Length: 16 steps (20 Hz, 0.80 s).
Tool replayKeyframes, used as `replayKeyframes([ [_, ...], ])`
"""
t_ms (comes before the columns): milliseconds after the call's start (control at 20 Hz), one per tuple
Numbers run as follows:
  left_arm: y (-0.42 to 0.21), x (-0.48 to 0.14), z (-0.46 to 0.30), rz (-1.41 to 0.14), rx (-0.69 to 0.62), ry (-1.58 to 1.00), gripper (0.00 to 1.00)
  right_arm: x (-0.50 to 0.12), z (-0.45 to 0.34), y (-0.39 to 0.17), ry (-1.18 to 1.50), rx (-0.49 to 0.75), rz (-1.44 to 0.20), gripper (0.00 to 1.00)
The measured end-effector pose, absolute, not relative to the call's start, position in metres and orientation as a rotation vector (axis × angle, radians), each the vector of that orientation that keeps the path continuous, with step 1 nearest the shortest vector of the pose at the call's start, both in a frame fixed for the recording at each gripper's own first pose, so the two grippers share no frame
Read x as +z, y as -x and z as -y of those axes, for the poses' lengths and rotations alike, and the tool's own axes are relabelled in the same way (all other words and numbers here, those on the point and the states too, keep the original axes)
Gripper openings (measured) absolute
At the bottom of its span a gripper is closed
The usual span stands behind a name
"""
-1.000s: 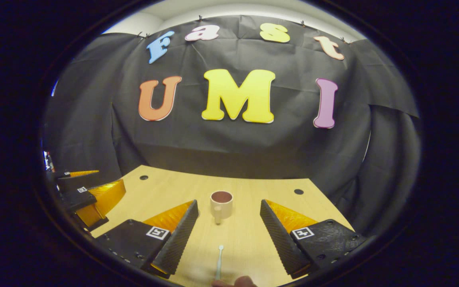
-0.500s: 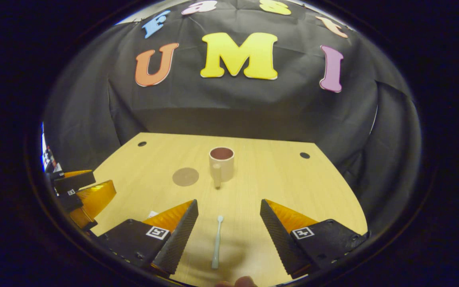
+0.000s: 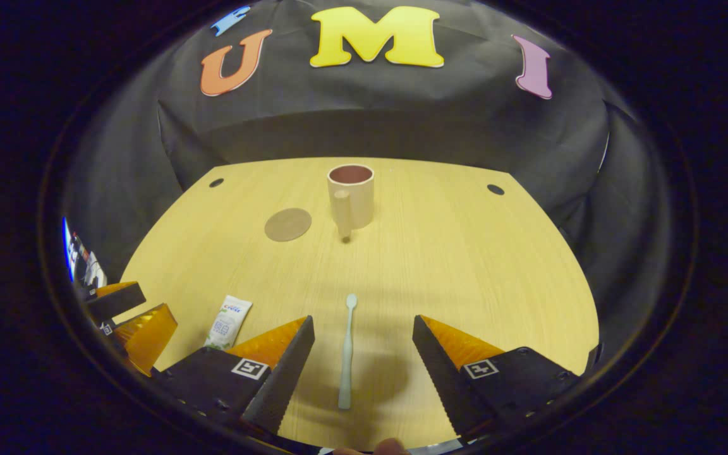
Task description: Put the toothbrush and toothpaste on the desktop into the cup, then pick up the cup and place it on the coaster on the desktop.
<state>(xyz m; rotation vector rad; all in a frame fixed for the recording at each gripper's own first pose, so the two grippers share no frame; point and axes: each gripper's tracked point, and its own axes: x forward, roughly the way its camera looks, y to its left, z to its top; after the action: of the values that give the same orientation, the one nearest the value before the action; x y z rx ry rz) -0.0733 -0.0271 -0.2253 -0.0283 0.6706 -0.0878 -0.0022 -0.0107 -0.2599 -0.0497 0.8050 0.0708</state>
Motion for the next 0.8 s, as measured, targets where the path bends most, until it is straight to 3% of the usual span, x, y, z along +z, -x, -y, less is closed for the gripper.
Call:
replayKeyframes([
  [500,0.077,-0.243,0.027,-0.729,-0.092,0.049,0.98,-0.312,0.0,-0.005,0.067,0.082,-0.983,0.96],
  [800,0.076,-0.25,0.023,-0.741,-0.091,0.053,0.98,-0.326,-0.003,-0.018,0.049,0.081,-1.024,0.72],
])
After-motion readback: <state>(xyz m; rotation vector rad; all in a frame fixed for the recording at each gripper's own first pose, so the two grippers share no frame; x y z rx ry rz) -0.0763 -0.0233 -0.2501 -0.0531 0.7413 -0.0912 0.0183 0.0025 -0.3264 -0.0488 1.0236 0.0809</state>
